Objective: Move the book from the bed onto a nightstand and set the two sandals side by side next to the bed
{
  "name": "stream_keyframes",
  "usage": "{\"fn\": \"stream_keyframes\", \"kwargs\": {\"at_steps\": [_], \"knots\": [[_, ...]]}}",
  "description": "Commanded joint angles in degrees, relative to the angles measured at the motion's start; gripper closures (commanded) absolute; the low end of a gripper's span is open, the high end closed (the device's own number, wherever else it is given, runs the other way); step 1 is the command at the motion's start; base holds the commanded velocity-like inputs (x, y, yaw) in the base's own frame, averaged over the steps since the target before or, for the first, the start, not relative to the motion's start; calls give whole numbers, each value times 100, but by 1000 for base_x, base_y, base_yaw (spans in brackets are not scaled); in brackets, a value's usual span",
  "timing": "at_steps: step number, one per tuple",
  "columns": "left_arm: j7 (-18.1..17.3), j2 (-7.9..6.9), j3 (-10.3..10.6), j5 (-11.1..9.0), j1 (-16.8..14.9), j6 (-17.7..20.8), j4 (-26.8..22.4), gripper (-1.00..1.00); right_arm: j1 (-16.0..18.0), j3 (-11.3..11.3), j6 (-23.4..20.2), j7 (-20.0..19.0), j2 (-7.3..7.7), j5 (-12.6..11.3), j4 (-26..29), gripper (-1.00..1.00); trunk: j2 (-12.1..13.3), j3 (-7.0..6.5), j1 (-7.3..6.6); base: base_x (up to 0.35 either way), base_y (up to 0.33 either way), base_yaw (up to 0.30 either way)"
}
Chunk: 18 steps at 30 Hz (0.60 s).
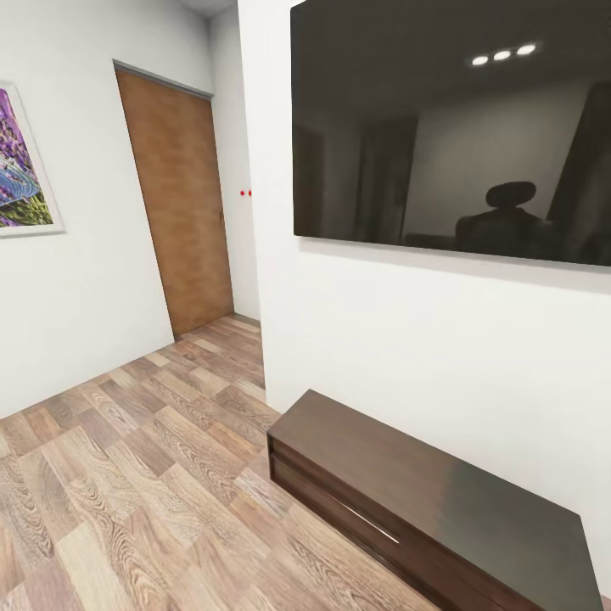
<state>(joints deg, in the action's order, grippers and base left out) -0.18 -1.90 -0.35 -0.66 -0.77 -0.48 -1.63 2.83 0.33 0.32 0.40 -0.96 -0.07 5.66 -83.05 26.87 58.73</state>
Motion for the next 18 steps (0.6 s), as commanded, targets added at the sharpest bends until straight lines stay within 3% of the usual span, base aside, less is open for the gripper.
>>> {"fn": "stream_keyframes", "kwargs": {"at_steps": [1, 10, 11, 18], "knots": [[-10, -5, -4, -8, -25, -5, -13, -100, 3, 3, 7, 4, -1, -1, 16, -100, -3, 6, 0, 0, 0, -59], [-76, -41, -17, -20, -366, 0, -123, -100, 22, 2, -8, -4, 6, 1, 507, -100, -3, 19, 0, 0, 0, -114], [-86, -37, -88, -21, -558, 34, -228, -100, 64, 2, -45, -2, 3, 4, 788, -100, -3, 20, 0, 0, 0, -20], [-88, 32, -388, -23, -1105, 245, -471, -100, 288, 4, -118, -3, 4, 6, 1313, -100, -3, 21, 0, 0, 0, -10]]}}
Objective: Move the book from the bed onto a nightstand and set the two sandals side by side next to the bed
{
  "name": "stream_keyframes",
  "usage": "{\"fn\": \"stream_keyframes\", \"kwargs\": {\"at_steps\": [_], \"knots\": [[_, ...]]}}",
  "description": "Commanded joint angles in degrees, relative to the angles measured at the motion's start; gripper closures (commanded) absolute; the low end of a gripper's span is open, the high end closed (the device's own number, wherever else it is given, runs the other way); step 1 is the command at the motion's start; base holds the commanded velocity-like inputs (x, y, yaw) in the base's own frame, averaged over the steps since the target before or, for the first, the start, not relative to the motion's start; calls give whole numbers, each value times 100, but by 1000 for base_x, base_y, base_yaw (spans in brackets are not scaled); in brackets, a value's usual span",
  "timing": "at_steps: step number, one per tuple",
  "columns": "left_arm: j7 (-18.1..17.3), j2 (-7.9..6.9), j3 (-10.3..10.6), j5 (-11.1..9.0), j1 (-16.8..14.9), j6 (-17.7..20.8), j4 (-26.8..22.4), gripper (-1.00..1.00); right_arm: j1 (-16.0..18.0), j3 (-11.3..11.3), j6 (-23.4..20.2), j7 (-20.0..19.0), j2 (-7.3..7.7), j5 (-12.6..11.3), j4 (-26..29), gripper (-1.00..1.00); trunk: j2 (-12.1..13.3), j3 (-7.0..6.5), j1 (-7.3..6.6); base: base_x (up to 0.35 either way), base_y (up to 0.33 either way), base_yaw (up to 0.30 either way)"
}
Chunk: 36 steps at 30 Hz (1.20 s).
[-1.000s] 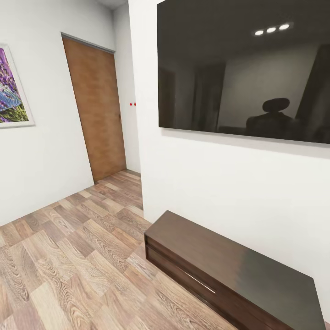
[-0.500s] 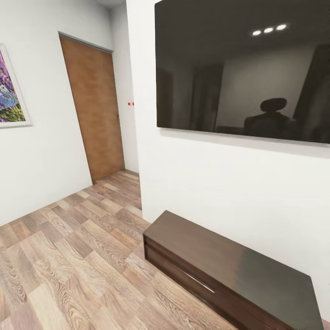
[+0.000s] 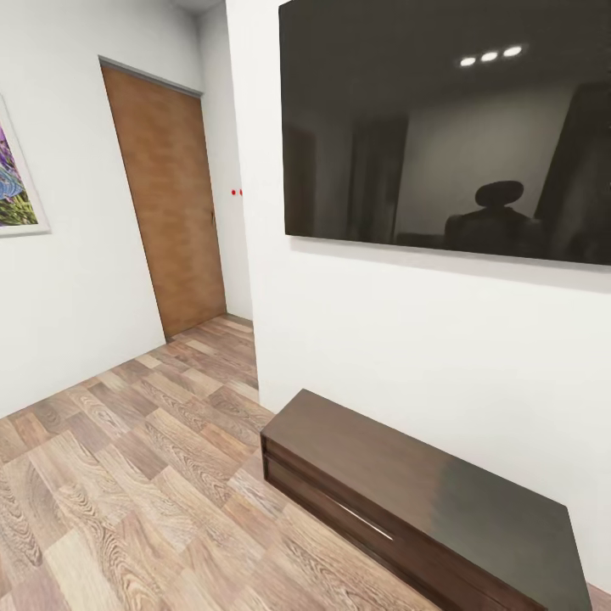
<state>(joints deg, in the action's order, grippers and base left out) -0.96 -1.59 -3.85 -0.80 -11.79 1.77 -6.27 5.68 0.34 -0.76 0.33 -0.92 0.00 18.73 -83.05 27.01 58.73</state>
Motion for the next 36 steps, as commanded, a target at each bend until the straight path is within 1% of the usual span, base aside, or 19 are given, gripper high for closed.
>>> {"fn": "stream_keyframes", "kwargs": {"at_steps": [1, 5, 6, 7, 8, 12, 13, 16, 17, 21, 22, 24, 25, 26, 27, 31, 32, 35, 36], "knots": [[-10, 21, -66, -8, -92, 62, -61, -100, 57, 2, -46, 1, 1, -2, 75, -100, -3, 7, 0, 0, 0, -4], [-15, 105, -140, -11, -378, 280, -455, -100, 224, 2, -355, -5, 1, -4, 371, -100, -3, 7, 0, 0, 0, -2], [-16, 128, -152, -12, -420, 370, -618, -100, 248, 2, -458, -3, 0, -3, 486, -100, -3, 7, 0, 0, 0, -1], [-16, 128, -152, -12, -420, 370, -618, -100, 248, 2, -458, -3, 0, -3, 486, -100, -3, 7, 0, 0, 0, -1], [-16, 150, -160, -13, -450, 473, -806, -100, 266, 3, -562, -2, -1, -3, 629, -100, -3, 7, 0, 0, 0, -1], [-18, 265, -178, -12, -459, 996, -1769, -100, 264, 22, -1011, -4, -1, -1, 1529, -100, -3, 7, 0, 0, 0, 0], [-18, 265, -178, -12, -459, 996, -1769, -100, 264, 22, -1011, -4, -1, -1, 1529, -100, -3, 7, 0, 0, 0, 0], [-14, 386, -179, -10, -336, 1455, -2625, -100, 200, 28, -1493, -1, 20, 4, 2484, -100, -3, 7, 0, 0, 0, -10], [-14, 386, -179, -10, -336, 1455, -2625, -100, 200, 28, -1493, -1, 20, 4, 2484, -100, -3, 7, 0, 0, 0, -22], [-12, 511, -158, -19, -19, 2124, -3959, -100, -91, 31, -2269, -7, 55, 7, 3829, -100, -3, 9, 0, 0, 0, -98], [-12, 511, -158, -19, -19, 2124, -3959, -100, -91, 31, -2269, -7, 55, 7, 3829, -100, -3, 9, 0, 0, 0, -144], [-11, 578, -150, -40, 142, 2490, -4599, -100, -266, 30, -2600, -12, 71, 8, 4494, -100, -3, 11, 0, 0, 0, -177], [-11, 578, -150, -40, 142, 2490, -4599, -100, -266, 30, -2600, -12, 71, 8, 4494, -100, -3, 13, 0, 0, 0, -186], [-11, 605, -147, -50, 205, 2664, -4870, -100, -349, 30, -2736, -14, 79, 8, 4809, -100, -3, 14, 0, 0, 0, -200], [-15, 669, -136, -77, 333, 3098, -5526, -100, -602, 29, -3011, -19, 123, 8, 5647, -100, -3, 16, 0, 0, 0, -229], [-17, 772, -54, -248, 412, 3503, -6181, -100, -891, 24, -3218, -25, 268, 6, 6491, -100, -3, 23, 0, 0, 0, -241], [-17, 772, -54, -248, 412, 3503, -6181, -100, -891, 24, -3218, -25, 268, 6, 6491, -100, -3, 25, 0, 0, 0, -247], [-5, 821, 80, -463, 439, 3648, -6479, -100, -1004, 26, -3404, -28, 375, 3, 6875, -100, -3, 29, 0, 0, 0, -252], [-5, 821, 80, -463, 439, 3648, -6479, -100, -1004, 26, -3404, -28, 375, 3, 6875, -100, -3, 30, 0, 0, 0, -254]]}}
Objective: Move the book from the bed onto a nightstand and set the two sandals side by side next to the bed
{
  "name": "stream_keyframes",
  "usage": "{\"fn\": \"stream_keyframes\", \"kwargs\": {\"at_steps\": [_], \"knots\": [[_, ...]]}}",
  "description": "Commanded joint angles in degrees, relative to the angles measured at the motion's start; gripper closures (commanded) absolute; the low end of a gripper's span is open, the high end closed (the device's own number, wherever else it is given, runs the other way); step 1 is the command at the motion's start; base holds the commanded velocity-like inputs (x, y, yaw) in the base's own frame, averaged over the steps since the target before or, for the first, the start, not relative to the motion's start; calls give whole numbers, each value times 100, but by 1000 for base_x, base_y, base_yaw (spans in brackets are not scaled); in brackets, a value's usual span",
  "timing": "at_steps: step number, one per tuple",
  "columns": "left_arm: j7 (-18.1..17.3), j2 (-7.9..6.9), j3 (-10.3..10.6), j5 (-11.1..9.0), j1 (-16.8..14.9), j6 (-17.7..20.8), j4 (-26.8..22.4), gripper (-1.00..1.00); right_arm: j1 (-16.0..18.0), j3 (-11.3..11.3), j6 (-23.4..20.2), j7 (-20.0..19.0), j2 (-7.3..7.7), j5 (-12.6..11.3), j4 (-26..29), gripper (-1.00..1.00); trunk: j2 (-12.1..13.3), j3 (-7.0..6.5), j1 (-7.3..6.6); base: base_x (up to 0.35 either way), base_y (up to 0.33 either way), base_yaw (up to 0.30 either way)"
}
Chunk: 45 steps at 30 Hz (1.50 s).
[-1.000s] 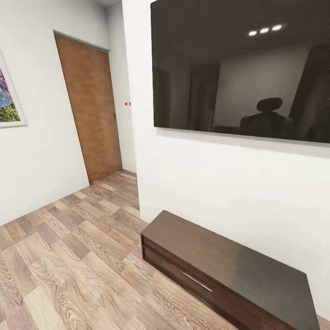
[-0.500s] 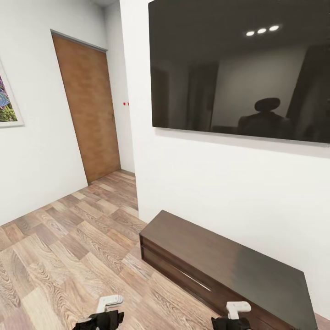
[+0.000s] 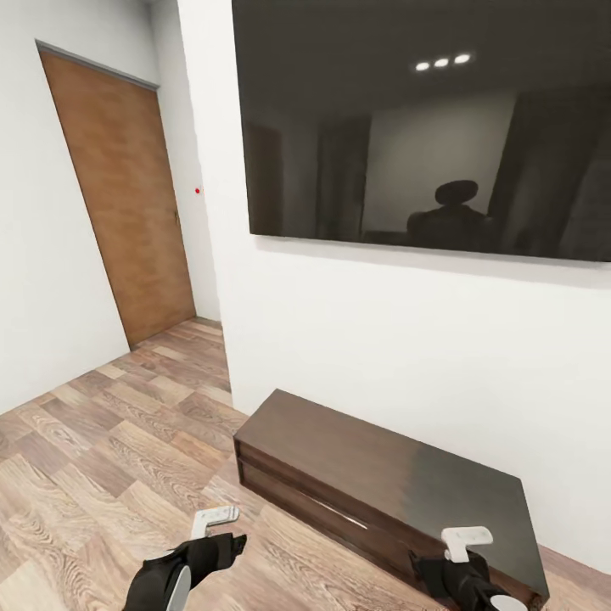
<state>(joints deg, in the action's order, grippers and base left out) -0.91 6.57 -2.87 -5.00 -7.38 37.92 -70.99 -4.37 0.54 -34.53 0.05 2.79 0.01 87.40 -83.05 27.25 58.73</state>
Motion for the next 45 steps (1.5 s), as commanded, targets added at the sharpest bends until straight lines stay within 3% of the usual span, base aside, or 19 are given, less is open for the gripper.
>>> {"fn": "stream_keyframes", "kwargs": {"at_steps": [1, 6, 9, 20, 34, 45], "knots": [[4, 16, 16, -125, 4, 61, -66, -100, -22, 6, -96, 1, 28, 1, 90, -100, -3, 6, 0, 0, 0, -256], [26, 50, 165, -593, 28, -19, 43, -100, -96, -45, -408, 3, 115, -1, 364, -100, -3, 8, 0, -6, 3, -259], [35, 52, 258, -661, 31, -120, 173, -100, -100, -51, -432, 3, 122, -3, 383, -100, -3, 8, 0, -43, 27, -262], [24, 61, 380, -721, 35, -219, 287, -100, -107, -70, -472, 4, 125, -9, 414, -100, -3, 9, 0, -128, 142, -262], [8, 72, 400, -737, 35, -234, 315, -100, -78, -87, -480, 4, 140, -17, 418, -100, -3, 9, 0, -169, 239, -262], [16, 89, 409, -732, 35, -241, 337, -100, -28, -105, -544, 4, 140, -27, 412, -100, -3, 9, 0, -35, 58, -262]]}}
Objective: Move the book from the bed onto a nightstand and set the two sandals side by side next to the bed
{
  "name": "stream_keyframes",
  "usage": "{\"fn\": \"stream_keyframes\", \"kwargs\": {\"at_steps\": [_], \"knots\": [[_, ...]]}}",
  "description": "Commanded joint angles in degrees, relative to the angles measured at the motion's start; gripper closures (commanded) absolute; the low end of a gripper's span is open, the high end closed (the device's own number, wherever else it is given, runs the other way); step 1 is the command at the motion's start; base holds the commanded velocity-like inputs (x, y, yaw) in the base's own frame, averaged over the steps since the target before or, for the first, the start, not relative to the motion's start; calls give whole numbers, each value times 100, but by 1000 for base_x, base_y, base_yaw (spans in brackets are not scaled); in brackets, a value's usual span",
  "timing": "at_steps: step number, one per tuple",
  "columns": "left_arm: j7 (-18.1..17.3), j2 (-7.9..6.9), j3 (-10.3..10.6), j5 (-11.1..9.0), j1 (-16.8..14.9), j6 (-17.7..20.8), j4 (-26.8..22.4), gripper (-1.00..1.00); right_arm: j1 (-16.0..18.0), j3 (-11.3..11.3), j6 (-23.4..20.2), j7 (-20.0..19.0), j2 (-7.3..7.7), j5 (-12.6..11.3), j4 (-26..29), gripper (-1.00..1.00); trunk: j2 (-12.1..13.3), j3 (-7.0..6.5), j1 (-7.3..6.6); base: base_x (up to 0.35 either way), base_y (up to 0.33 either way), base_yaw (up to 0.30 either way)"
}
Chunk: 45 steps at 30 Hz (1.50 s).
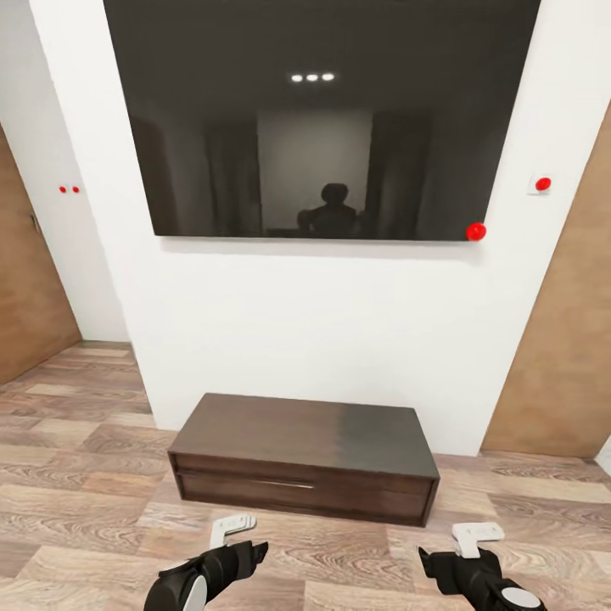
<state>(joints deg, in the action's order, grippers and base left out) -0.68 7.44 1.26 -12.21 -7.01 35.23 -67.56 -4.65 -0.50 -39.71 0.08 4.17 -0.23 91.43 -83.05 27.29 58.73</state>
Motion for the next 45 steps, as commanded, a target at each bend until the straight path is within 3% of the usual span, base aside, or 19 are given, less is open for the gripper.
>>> {"fn": "stream_keyframes", "kwargs": {"at_steps": [1, 13, 27, 31, 34, 35, 38, 40, 41, 42, 43, 45], "knots": [[-6, 2, -4, -10, -3, 28, -5, -100, 3, -10, -47, 1, 0, -2, 7, -100, -3, 5, 0, -9, 15, -262], [-8, 6, 12, -10, -3, 28, -3, -100, 57, -108, -144, 1, 33, -16, -17, -100, -3, 5, 0, -2, 3, -262], [27, -13, 364, -10, -3, 23, 86, -100, 71, -116, -151, 1, 53, -23, -26, -100, -3, 5, 0, 0, 0, -262], [32, -7, 395, -10, -3, 20, 107, -100, 183, -263, -167, 1, 57, -18, -131, -100, -3, 5, 0, 0, 0, -262], [34, -1, 404, -10, -4, 21, 109, -100, 343, -408, -207, 1, 57, -15, -333, -100, -3, 5, 0, 0, 0, -262], [45, 10, 416, -13, -10, 26, 110, -100, 605, -519, -231, 1, 66, -15, -664, -100, -3, 5, 0, 0, 0, -262], [50, 19, 427, -17, -13, 30, 108, -100, 801, -593, -239, 1, 94, -17, -951, -100, -3, 5, 0, 0, 0, -262], [55, 28, 435, -24, -16, 40, 101, -100, 972, -657, -240, -1, 167, -20, -1246, -100, -3, 5, 0, 0, 0, -262], [78, 71, 489, -13, -28, 72, 79, -100, 1128, -715, -227, -12, 296, -29, -1611, -100, -3, 5, 0, 0, 0, -262], [78, 71, 489, -13, -28, 72, 79, -100, 1128, -715, -227, -12, 296, -29, -1611, -100, -3, 5, 0, 0, 0, -262], [240, 93, 656, -8, -37, 89, 56, -100, 1217, -745, -210, -18, 377, -34, -1822, -100, -3, 5, 0, 0, 0, -262], [337, 98, 717, -14, -41, 92, 52, -100, 1244, -751, -207, -20, 398, -35, -1877, -100, -3, 5, 0, 0, 0, -262]]}}
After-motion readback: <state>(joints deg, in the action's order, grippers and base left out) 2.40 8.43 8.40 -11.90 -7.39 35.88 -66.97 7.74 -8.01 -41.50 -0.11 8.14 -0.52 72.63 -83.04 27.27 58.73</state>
